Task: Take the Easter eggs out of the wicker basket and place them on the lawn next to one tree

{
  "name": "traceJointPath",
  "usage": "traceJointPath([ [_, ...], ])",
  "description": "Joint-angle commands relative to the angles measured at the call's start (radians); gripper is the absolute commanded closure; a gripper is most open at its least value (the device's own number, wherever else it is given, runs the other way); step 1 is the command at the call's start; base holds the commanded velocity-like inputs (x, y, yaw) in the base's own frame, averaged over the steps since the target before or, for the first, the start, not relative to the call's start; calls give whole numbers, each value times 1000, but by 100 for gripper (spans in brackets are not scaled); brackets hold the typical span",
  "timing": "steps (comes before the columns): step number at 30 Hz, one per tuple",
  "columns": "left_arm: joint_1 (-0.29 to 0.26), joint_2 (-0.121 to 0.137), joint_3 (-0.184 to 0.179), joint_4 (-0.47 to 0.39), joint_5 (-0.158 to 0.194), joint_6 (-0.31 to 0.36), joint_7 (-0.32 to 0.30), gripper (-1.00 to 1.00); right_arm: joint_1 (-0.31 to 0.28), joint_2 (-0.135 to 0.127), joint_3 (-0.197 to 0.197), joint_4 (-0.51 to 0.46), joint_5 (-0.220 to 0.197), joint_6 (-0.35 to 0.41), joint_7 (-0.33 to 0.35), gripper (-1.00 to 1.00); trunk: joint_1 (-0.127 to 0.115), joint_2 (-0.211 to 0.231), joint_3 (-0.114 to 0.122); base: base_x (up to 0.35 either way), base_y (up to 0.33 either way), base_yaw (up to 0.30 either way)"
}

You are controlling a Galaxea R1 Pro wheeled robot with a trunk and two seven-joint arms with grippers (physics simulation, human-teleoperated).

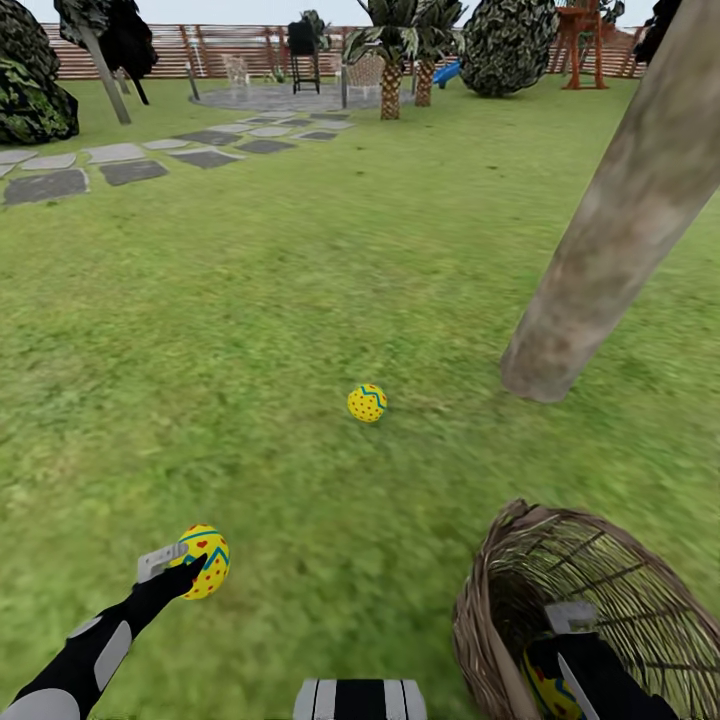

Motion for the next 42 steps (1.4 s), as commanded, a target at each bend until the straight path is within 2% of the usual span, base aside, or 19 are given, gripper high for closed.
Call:
traceJointPath([
  [1, -1, 0, 4, 1, 4, 0, -8, 100, 0, -1, 3, -1, 3, 6, -2, -100, 0, -1, -5, 0, 0, 0],
  [4, -1, 0, 4, 1, 5, 0, -8, 100, 0, -1, 3, -1, 3, 6, -2, -100, 2, -1, -16, 0, 0, 0],
  [7, -1, 0, 5, 1, 4, 0, -10, 100, 0, -1, 2, -1, 3, 6, -2, -100, 2, -1, -16, 0, 0, 0],
  [8, -1, 0, 4, 1, 4, 0, -10, 100, 0, -2, 2, -3, 3, 5, -2, 100, 2, -1, -16, 0, 0, 0],
  [42, -1, -1, 4, 3, 3, 0, -11, 100, 0, -1, 1, -3, -4, -3, -1, 100, 2, -1, -17, 0, 0, 0],
])
